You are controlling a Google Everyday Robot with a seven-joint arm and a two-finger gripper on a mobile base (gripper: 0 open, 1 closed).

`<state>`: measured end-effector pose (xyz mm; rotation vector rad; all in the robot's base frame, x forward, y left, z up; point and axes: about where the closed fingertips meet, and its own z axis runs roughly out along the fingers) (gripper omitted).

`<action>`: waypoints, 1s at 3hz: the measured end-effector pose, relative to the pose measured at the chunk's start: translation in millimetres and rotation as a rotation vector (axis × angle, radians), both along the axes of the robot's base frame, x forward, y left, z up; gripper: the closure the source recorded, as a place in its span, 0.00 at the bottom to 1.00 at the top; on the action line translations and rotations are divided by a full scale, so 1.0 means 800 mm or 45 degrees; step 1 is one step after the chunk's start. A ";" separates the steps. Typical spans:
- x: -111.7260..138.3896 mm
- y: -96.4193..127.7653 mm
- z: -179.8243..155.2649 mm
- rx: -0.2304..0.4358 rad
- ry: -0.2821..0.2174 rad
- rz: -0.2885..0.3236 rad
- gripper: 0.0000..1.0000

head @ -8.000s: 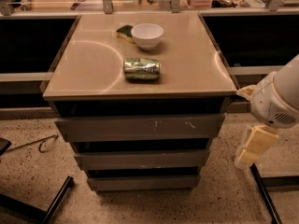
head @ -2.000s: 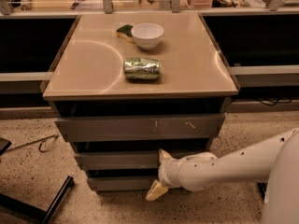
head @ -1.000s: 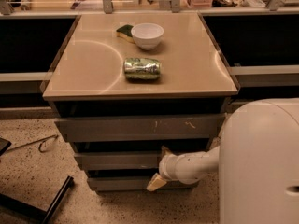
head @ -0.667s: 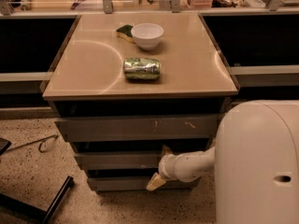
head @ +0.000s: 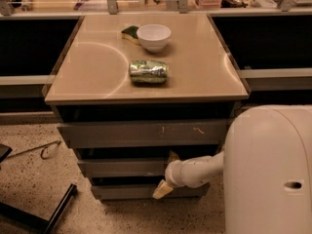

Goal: Open middle drawer

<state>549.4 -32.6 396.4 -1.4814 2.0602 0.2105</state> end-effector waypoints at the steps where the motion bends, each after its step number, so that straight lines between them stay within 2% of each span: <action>1: 0.001 0.006 0.000 -0.003 0.007 0.019 0.00; 3: 0.000 0.017 -0.003 -0.005 0.029 0.053 0.00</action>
Offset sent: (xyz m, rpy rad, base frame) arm 0.0192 0.0338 -0.0227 -0.0136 0.0522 0.1010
